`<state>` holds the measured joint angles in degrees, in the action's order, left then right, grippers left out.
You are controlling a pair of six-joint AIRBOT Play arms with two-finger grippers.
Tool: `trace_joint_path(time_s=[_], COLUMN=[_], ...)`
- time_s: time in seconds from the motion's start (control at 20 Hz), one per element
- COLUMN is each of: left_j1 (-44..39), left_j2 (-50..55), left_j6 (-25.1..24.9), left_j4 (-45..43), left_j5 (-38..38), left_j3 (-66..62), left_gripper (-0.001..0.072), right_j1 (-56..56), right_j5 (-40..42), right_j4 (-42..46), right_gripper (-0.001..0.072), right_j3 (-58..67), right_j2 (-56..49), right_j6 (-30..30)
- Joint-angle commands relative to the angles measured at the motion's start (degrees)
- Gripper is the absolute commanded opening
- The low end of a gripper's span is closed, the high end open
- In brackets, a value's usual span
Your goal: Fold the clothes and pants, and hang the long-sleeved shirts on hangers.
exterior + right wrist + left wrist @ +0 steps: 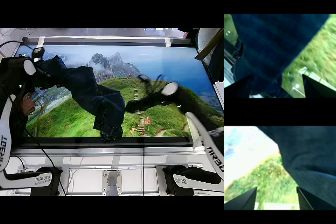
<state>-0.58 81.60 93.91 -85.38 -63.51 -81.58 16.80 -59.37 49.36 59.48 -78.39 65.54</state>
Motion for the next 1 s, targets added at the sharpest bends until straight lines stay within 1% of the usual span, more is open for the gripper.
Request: trace_joint_path(time_s=[0.0, 0.05, 0.15, 0.2, 0.35, 0.4, 0.45, 0.55, 0.6, 0.65, 0.75, 0.85, 0.95], left_j1=[3.3, 2.9, 2.5, 2.4, 2.3, 2.0, 1.5, 0.5, -0.1, -0.4, -0.5, -0.5, -0.5], left_j2=[5.4, 7.3, 11.2, 13.0, 17.7, 19.1, 20.5, 22.5, 23.0, 23.2, 23.1, 22.3, 20.9], left_j6=[-4.7, -4.8, -4.8, -4.8, -4.9, -5.0, -5.0, -5.0, -5.4, -6.6, -7.0, -7.0, -7.0], left_j4=[7.7, 8.9, 10.4, 11.6, 22.2, 24.0, 24.8, 24.8, 24.8, 24.8, 24.6, 24.6, 24.6], left_j5=[6.1, 8.0, 11.2, 13.2, 19.9, 21.6, 22.6, 22.8, 22.8, 23.3, 23.6, 21.5, 19.1], left_j3=[0.4, 0.4, 0.4, 0.4, 0.4, 0.4, 0.4, 0.4, 0.4, 0.4, 0.2, 0.2, 0.2], left_gripper=[0.0573, 0.0617, 0.0626, 0.0626, 0.0623, 0.0622, 0.0621, 0.0602, 0.0602, 0.0603, 0.0605, 0.0605, 0.0605], right_j1=[10.3, 11.5, 13.7, 15.0, 16.8, 16.7, 16.7, 16.7, 16.3, 15.2, 11.9, 7.0, 0.7], right_j5=[13.4, 14.4, 13.7, 13.8, 14.2, 14.0, 13.9, 12.2, 9.7, 5.2, -3.7, -12.8, -18.6], right_j4=[-1.4, -2.7, -7.1, -7.4, -6.8, -6.2, -4.8, -0.7, 2.3, 6.6, 15.8, 26.9, 35.9], right_gripper=[0.0684, 0.0683, 0.0679, 0.0655, 0.0275, 0.014, 0.0033, 0.0029, 0.0029, 0.0029, 0.0029, 0.0028, 0.0028], right_j3=[-2.8, -2.6, -1.0, 0.2, 4.5, 6.4, 8.2, 12.5, 14.5, 17.0, 20.6, 23.0, 23.5], right_j2=[-4.9, -6.6, -9.5, -10.3, -10.8, -10.8, -10.8, -10.6, -10.1, -9.1, -5.7, -0.4, 6.1], right_j6=[2.0, 2.9, 2.2, 1.2, 0.8, 0.8, 0.8, 1.2, 1.7, 3.9, 7.8, 10.7, 11.8])
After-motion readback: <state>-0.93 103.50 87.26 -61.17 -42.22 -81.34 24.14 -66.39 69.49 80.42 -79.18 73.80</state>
